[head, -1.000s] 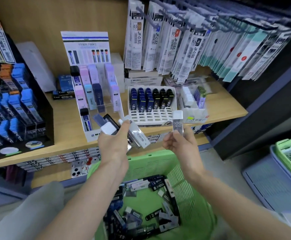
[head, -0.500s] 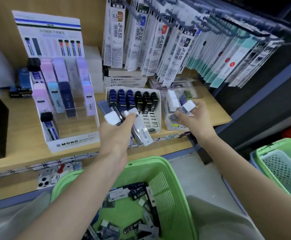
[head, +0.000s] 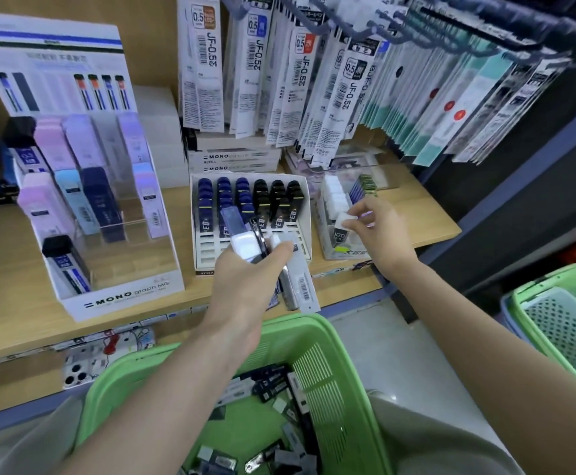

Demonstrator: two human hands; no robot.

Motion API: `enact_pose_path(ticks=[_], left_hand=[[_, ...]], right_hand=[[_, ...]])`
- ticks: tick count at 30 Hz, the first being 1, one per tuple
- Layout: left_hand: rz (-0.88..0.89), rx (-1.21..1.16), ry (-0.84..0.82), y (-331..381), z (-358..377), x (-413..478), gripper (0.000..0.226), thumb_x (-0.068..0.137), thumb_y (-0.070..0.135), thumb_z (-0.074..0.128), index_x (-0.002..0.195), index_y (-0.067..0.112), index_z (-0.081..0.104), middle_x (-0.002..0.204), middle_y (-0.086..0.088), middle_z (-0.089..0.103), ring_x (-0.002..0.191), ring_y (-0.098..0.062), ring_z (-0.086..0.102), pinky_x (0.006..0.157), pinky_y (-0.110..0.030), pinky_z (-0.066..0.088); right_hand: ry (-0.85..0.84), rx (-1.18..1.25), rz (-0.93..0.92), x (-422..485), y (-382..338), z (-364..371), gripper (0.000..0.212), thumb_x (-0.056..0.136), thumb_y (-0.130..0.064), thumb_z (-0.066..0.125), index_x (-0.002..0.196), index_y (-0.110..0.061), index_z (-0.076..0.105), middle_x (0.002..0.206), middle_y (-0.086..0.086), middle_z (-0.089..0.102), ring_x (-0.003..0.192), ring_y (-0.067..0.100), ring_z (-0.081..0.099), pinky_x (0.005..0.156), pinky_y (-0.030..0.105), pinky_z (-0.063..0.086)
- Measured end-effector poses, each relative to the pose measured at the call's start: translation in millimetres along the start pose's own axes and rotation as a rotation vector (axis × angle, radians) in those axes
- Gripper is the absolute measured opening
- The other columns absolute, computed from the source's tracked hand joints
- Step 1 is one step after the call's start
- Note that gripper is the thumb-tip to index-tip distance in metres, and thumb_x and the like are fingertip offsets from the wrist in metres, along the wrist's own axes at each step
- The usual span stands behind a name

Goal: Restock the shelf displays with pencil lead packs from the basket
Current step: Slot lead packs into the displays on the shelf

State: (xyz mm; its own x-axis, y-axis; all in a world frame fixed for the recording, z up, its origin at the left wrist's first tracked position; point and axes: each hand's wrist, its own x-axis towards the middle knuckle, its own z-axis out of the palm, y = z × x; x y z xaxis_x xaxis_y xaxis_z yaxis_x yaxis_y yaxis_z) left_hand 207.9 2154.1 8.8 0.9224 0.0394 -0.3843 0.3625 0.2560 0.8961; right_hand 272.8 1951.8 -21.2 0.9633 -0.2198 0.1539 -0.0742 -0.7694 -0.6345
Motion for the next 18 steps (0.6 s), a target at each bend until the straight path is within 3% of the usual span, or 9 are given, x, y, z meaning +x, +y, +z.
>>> enact_pose_path(ticks=[5,9,12,14,16,18], left_hand=[[0.001,0.030,-0.009,-3.0,0.4,1.8,0.013,0.087,0.018,0.067,0.075,0.016,0.060,0.069,-0.001,0.059,0.071,-0.018,0.051,0.061,-0.028,0.037],[0.007,0.039,-0.001,-4.3,1.1,3.3,0.015,0.087,0.017,0.066,0.076,0.015,0.057,0.068,0.000,0.058,0.069,-0.017,0.052,0.061,-0.028,0.039],[0.019,0.041,-0.005,-3.7,1.5,3.0,0.009,0.088,0.016,0.065,0.082,0.013,0.059,0.071,0.001,0.062,0.069,-0.015,0.056,0.062,-0.028,0.043],[0.042,0.054,0.004,-4.1,0.5,3.4,0.012,0.088,0.014,0.065,0.077,0.015,0.061,0.069,0.003,0.064,0.068,-0.014,0.058,0.064,-0.028,0.045],[0.068,0.078,0.022,-4.0,-1.2,3.3,0.013,0.088,0.012,0.064,0.076,0.016,0.062,0.069,0.003,0.065,0.068,-0.014,0.059,0.067,-0.030,0.048],[0.077,0.098,0.035,-4.2,-3.2,3.2,0.007,0.087,0.012,0.065,0.081,0.014,0.063,0.071,0.001,0.065,0.068,-0.014,0.059,0.068,-0.031,0.049]], right_hand=[[0.056,-0.058,-0.051,-0.3,-3.4,3.5,0.016,0.086,-0.015,0.066,0.100,-0.015,0.057,0.099,-0.003,0.051,0.079,0.007,0.052,0.076,0.020,0.046],[0.122,0.120,-0.022,-18.7,-28.6,0.0,0.012,0.095,-0.019,0.053,0.105,-0.013,0.056,0.095,-0.003,0.056,0.077,0.004,0.053,0.070,0.011,0.045],[-0.206,0.447,0.110,-41.5,-55.0,-7.1,0.016,0.096,-0.023,0.050,0.097,-0.012,0.061,0.081,-0.003,0.063,0.069,0.008,0.060,0.066,0.020,0.053],[-0.443,0.462,0.098,-56.6,-66.5,-8.5,0.008,0.092,-0.023,0.057,0.091,-0.017,0.063,0.078,-0.006,0.065,0.065,0.004,0.062,0.066,0.018,0.054],[-0.516,0.428,0.059,-66.0,-73.6,-7.5,0.004,0.086,-0.022,0.065,0.089,-0.021,0.062,0.079,-0.007,0.065,0.069,0.004,0.063,0.070,0.020,0.056],[-0.515,0.432,0.062,-69.8,-76.7,-6.6,0.014,0.080,-0.022,0.071,0.090,-0.021,0.061,0.085,-0.004,0.064,0.076,0.011,0.063,0.077,0.028,0.057]])
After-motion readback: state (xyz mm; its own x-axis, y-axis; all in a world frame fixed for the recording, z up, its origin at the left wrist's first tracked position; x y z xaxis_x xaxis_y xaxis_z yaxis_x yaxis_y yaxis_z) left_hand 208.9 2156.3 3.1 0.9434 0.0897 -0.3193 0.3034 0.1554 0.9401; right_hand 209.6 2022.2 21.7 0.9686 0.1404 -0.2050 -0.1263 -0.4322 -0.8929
